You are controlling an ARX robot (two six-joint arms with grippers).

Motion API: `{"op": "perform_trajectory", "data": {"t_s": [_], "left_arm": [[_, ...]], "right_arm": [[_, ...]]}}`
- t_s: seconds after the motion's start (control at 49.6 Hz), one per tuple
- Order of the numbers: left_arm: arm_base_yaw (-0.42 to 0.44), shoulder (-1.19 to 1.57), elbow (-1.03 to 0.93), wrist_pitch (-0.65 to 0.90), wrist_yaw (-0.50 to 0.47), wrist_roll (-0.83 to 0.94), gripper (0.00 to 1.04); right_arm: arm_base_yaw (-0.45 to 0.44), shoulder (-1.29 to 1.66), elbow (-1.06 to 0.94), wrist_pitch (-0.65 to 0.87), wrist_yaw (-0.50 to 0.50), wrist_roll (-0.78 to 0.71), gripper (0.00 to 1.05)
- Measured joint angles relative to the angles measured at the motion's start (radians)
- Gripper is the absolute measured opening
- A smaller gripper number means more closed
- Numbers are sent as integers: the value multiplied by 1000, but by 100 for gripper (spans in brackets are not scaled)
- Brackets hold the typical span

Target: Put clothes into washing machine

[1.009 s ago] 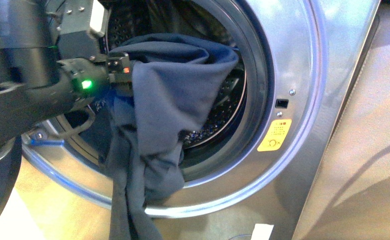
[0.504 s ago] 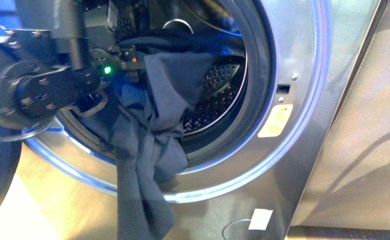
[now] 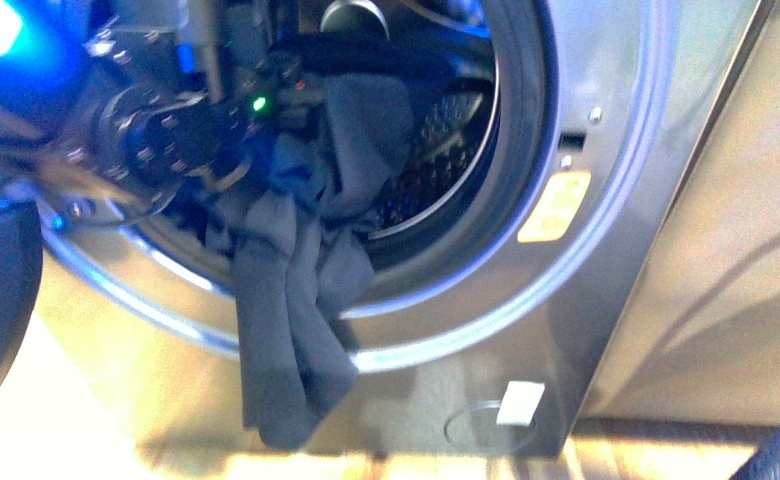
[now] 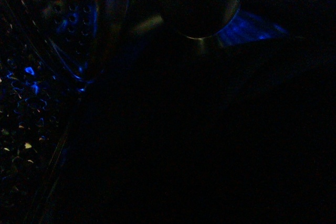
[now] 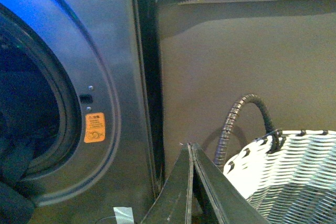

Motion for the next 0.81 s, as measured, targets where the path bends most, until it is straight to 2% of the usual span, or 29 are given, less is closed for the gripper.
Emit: {"op": "perform_trajectory", "data": {"t_s": [0.383,0.525,0.625,0.807], "left_arm": [[-35,133,264,-84,-244,96,13],[-42,168,329,-84,-303,122,13],[-50,193,375,-108,-337,123,13],[-63,231,444,-152,-378,128,13]], "right_arm": [[-4,-104,-74,-25,-5,0,2],[-4,-132,-88,-41,-5,0,2],[-4,-242,-99,-169,-6,0,2],[-4,-312,-132,-176,-6,-1,2]]}}
